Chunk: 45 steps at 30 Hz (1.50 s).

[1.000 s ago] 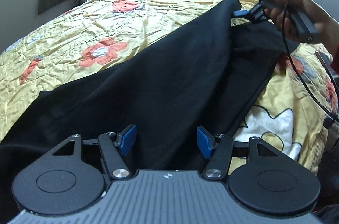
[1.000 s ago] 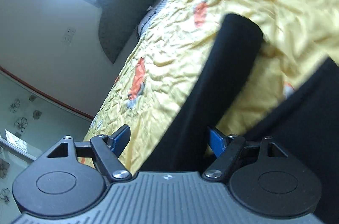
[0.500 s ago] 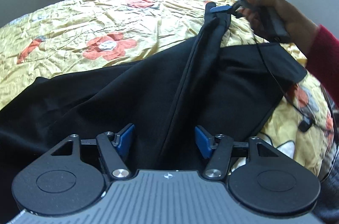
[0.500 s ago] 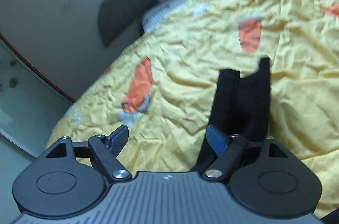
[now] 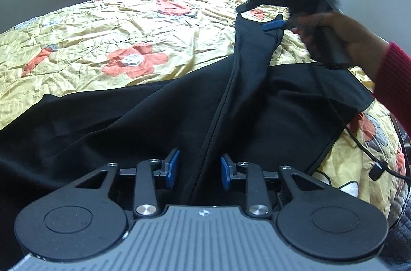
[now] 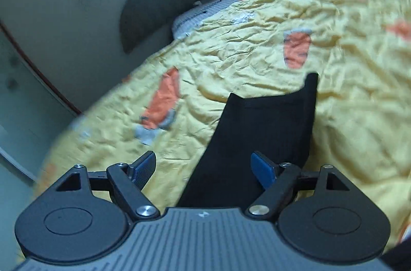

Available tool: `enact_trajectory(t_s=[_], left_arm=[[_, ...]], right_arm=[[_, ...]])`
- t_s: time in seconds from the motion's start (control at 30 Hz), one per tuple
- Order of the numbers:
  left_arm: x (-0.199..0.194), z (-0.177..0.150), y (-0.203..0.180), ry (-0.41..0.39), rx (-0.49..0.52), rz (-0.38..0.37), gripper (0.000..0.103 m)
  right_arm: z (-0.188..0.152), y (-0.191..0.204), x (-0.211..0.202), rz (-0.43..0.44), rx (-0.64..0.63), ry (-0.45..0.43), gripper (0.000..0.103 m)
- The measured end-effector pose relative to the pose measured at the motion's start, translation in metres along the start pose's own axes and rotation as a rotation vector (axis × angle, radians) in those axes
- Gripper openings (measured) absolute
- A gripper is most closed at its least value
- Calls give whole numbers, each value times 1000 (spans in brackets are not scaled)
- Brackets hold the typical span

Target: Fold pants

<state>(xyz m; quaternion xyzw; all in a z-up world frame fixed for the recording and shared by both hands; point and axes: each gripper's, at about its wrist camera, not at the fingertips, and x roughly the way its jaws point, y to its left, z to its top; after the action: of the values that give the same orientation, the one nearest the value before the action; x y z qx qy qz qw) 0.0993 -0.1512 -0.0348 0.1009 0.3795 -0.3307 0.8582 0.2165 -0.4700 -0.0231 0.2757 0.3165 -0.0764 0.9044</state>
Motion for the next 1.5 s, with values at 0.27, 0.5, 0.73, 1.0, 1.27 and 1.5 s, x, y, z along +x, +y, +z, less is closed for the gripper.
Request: enact_trajectory(t_s=[0.27, 0.5, 0.73, 1.0, 1.27, 1.5], left_arm=[[5, 2, -1, -9, 19, -21, 40], [11, 9, -1, -8, 20, -52, 40], [18, 8, -20, -32, 121, 12, 39], [19, 6, -29, -39, 150, 41, 15], [22, 5, -39, -40, 191, 78, 11], [25, 5, -44, -49, 212, 94, 23]], right_arm=[[12, 42, 80, -365, -237, 14, 49], [19, 15, 48, -336, -103, -94, 4], [9, -39, -32, -192, 146, -222, 3], [-27, -98, -101, -118, 331, -273, 3], [-57, -149, -95, -44, 520, -216, 5], [-60, -160, -76, 16, 591, -222, 6]])
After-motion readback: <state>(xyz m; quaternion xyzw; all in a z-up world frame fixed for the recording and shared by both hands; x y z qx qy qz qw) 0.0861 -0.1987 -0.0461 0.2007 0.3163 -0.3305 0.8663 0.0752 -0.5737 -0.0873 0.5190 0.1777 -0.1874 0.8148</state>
